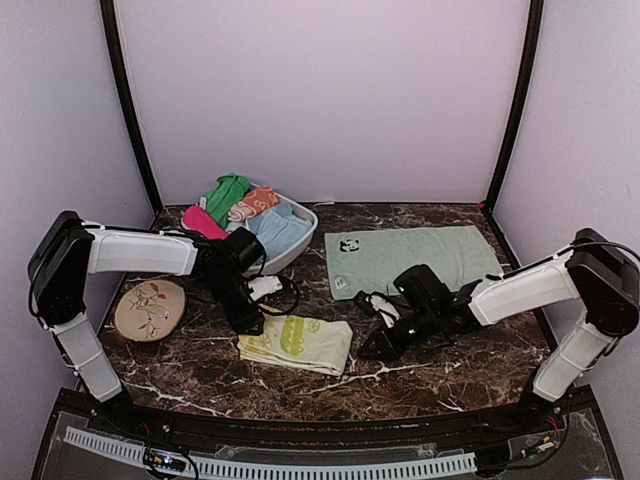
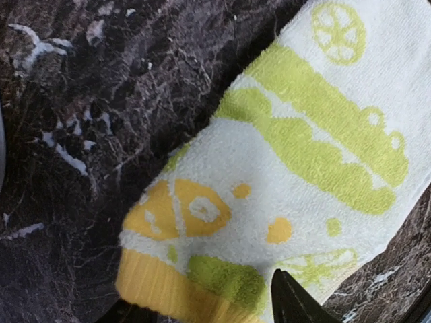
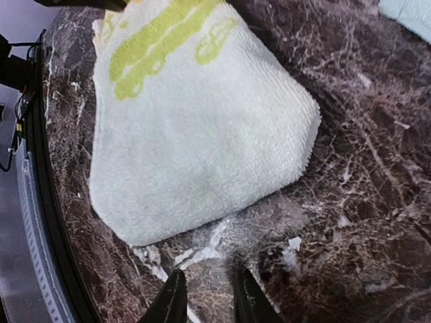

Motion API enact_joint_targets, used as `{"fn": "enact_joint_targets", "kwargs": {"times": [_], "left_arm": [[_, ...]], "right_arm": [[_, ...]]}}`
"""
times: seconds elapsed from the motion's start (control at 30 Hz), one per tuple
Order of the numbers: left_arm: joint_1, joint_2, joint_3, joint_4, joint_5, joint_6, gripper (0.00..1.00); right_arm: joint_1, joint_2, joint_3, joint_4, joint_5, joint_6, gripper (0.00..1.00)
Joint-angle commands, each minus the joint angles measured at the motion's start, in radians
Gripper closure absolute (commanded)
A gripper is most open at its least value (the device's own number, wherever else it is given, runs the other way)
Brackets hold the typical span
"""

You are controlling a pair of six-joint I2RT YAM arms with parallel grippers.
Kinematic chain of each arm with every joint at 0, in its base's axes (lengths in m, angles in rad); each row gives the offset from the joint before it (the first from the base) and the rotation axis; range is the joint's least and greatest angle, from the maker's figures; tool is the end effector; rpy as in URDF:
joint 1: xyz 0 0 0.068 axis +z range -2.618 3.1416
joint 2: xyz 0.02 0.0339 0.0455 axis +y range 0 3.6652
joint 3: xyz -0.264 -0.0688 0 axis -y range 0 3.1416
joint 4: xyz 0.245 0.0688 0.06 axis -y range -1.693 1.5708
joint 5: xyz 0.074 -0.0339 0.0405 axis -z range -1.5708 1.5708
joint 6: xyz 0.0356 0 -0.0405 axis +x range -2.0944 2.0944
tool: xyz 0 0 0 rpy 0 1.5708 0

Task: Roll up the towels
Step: Adjust the towel at the center of the board, then rotate the towel at the center of the board.

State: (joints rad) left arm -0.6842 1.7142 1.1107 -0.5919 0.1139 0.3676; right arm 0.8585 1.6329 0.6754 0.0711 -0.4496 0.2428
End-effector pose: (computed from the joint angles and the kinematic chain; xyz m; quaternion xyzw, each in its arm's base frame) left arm 0.2560 -0.2140 0.1834 0.5016 0.8430 -0.0846 0.1751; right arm 0.1801 0.2323 0.1290 -0.3495 0.8525 0.3501 0.1689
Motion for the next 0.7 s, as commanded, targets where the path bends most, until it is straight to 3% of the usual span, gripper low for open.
{"fn": "enact_joint_targets", "kwargs": {"times": [0.0,0.13,0.37,0.5,0.67], "left_arm": [[-0.003,0.028,-0.053,0.008,-0.060,0.028,0.40],[0.005,0.017,-0.071,-0.001,-0.072,0.029,0.40],[0.019,-0.034,-0.102,-0.013,-0.049,0.026,0.40],[0.025,-0.092,-0.081,-0.013,0.030,0.036,0.34],[0.024,-0.208,-0.075,-0.025,0.202,0.146,0.32]], "right_arm": [[0.008,-0.144,0.023,-0.014,0.042,0.007,0.74],[0.007,-0.118,0.083,0.095,0.022,0.032,0.71],[0.005,0.170,0.211,0.220,-0.061,0.085,0.72],[0.005,0.254,0.167,0.281,-0.045,0.125,0.75],[0.016,0.238,0.039,0.336,-0.001,0.194,0.78]]}}
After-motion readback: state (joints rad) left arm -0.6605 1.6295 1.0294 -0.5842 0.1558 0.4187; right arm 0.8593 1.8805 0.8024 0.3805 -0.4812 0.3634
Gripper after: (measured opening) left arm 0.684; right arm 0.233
